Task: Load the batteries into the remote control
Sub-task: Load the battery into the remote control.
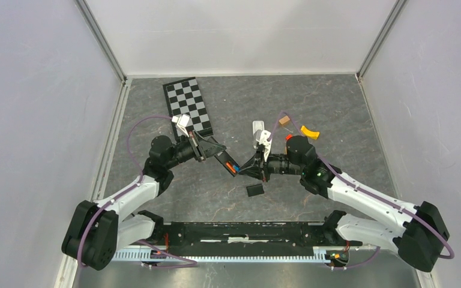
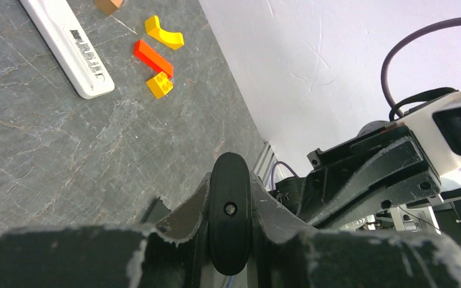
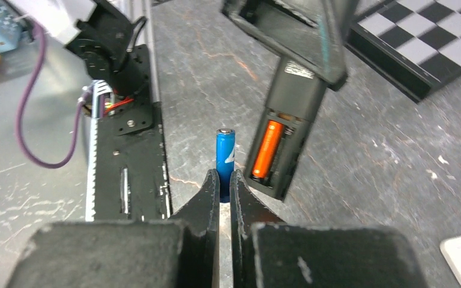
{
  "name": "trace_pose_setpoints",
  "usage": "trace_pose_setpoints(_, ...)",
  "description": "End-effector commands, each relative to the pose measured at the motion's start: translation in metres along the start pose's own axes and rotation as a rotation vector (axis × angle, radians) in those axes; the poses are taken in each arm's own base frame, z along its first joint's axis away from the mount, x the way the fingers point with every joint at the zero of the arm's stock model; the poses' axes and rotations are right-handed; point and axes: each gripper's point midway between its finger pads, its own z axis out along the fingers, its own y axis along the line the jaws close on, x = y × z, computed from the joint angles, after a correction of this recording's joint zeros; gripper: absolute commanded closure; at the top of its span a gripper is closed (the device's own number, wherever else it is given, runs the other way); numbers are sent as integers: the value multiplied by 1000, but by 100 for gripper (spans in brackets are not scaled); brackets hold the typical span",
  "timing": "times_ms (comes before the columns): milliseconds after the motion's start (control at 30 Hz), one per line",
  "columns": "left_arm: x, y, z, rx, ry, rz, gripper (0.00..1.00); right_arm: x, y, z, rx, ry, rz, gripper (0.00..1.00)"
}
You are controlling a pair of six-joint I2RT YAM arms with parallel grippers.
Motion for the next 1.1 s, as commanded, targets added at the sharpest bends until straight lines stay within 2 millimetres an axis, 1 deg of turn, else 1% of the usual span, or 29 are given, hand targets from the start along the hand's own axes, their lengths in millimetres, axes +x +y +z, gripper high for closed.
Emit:
trace_pose_setpoints(0,-10,-24,-3,84,-31,29,98,-35,38,-8,-188,-110,-133,100)
trace_pose_setpoints(100,-10,-29,-3,101,-26,19,98,-38,54,-13,-270,-126,-176,100)
trace_pose_setpoints(267,-11,-39,-4,139,-21,3,98,-43,63,-17,-319,-139,-214,100)
trace_pose_setpoints(467,-11,-45,-6,164,-15,7,98,-46,68,-19,-338,-142,-219,100)
trace_pose_setpoints(633,-10,-50,-8,187,-13,19,98,-47,67,-19,-332,-143,-246,100)
trace_pose_setpoints(700,-9,-53,-9,203,-14,34,98,-46,75,-22,-381,-152,-268,100)
trace_pose_setpoints(900,-8,-59,-13,227,-12,52,98,-55,97,-35,-478,-197,-317,100)
trace_pose_setpoints(1067,-8,-66,-15,261,-10,75,98,-62,109,-45,-519,-223,-353,100)
